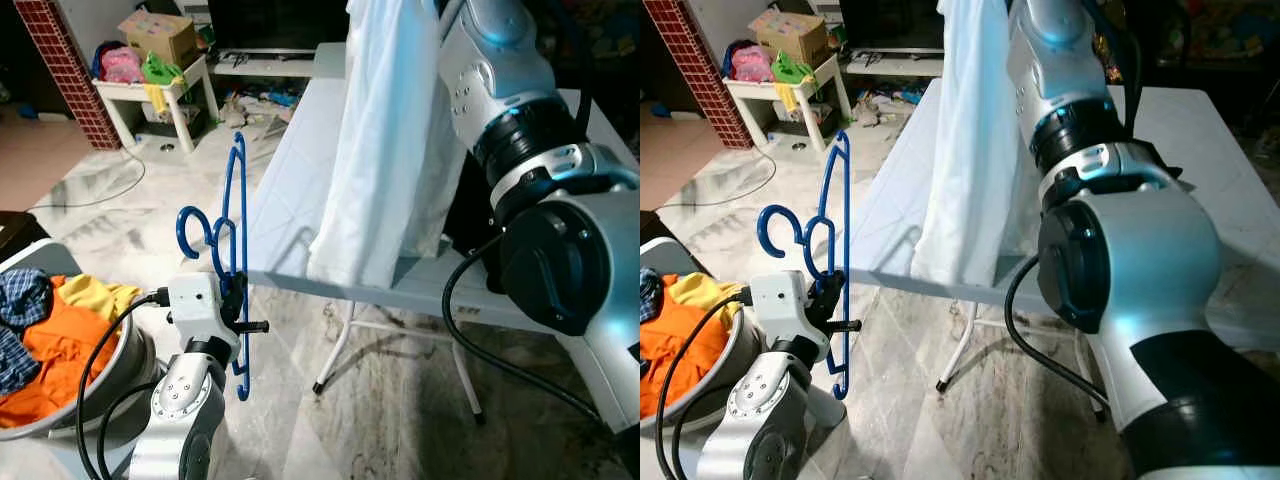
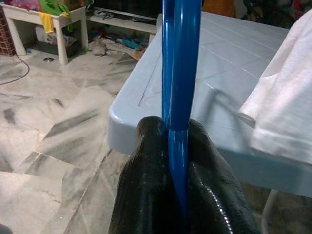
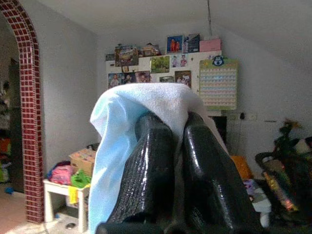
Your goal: Hang hanger
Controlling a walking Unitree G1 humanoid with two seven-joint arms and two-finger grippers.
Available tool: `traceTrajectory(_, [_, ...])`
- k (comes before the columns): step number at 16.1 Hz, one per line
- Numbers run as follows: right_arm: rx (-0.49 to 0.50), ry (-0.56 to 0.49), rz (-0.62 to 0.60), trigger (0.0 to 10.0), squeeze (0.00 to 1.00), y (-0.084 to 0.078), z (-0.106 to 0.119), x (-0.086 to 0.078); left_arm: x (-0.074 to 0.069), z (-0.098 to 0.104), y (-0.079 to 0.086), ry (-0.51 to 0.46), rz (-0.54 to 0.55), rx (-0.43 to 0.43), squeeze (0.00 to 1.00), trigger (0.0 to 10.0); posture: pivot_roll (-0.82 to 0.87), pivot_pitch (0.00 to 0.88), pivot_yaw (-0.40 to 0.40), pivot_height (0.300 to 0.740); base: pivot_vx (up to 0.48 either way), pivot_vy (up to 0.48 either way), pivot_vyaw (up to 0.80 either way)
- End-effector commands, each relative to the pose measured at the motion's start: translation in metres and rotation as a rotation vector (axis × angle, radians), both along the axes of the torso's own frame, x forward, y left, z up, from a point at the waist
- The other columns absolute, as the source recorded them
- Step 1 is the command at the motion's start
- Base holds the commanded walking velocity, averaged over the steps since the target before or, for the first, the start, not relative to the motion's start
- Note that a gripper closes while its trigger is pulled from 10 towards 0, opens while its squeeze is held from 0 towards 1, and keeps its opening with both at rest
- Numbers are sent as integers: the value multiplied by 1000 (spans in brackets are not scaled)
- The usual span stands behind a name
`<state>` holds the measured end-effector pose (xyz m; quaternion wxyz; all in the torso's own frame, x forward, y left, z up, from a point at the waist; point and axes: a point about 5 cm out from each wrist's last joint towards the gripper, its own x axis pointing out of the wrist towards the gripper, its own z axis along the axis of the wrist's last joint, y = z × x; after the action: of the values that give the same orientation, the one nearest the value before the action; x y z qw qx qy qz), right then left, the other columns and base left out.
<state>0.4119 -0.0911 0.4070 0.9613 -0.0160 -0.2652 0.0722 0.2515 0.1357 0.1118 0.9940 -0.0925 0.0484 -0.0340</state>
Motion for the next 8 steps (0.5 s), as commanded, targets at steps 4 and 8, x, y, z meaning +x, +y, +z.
traceTrajectory(4, [-108,204,-91,0,0,-14,-62,15,-1,6,3,-27,22,26,0,10000,98,0,-19,740,0,0,0])
traceTrajectory(8, [-289,473,-63,10000,0,-24,-147,17,-2,5,2,-25,13,32,0,10000,97,0,-12,740,0,0,0])
